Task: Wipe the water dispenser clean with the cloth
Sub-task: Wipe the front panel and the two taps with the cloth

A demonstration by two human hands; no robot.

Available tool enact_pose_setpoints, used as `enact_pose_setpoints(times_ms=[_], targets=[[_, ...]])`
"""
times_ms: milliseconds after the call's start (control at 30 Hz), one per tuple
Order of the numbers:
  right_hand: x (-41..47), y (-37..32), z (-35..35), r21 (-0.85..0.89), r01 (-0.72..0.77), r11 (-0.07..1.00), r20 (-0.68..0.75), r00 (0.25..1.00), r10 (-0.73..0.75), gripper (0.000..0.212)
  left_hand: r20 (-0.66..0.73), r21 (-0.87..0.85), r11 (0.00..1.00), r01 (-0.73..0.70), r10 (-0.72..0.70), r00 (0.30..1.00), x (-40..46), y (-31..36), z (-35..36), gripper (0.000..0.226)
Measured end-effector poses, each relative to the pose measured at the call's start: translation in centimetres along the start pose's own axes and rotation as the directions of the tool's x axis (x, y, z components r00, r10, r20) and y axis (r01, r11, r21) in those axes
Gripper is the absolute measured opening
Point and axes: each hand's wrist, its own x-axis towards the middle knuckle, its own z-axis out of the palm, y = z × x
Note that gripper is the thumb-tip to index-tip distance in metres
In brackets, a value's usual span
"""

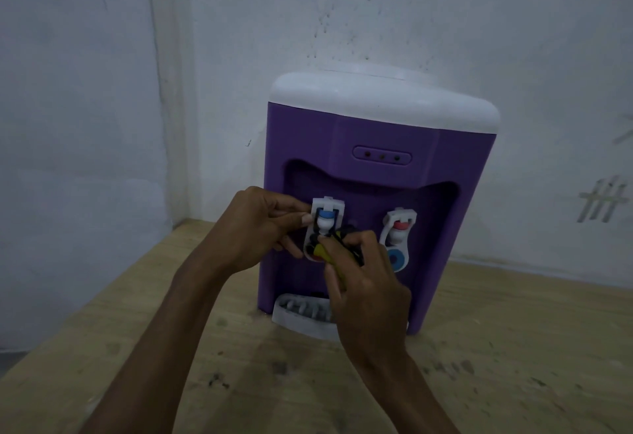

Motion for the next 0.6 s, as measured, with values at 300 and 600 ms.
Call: enact_pose_setpoints(times_ms=[300, 600], targets=[[-1.5, 0.1, 1.3, 0.08, 0.015, 0.997, 0.008, 1.0, -0.015, 0.037, 0.006, -0.016, 1.0, 0.012, -0.012, 1.0, -0.1, 0.1, 0.0, 0.018], [-0.3, -0.9, 1.7, 0.103, 0.007, 0.995, 0.032, 0.999, -0.011, 0.024, 0.002, -0.001, 1.0, 0.0, 0.0, 1.0, -0.1, 0.2, 0.0, 0.019]])
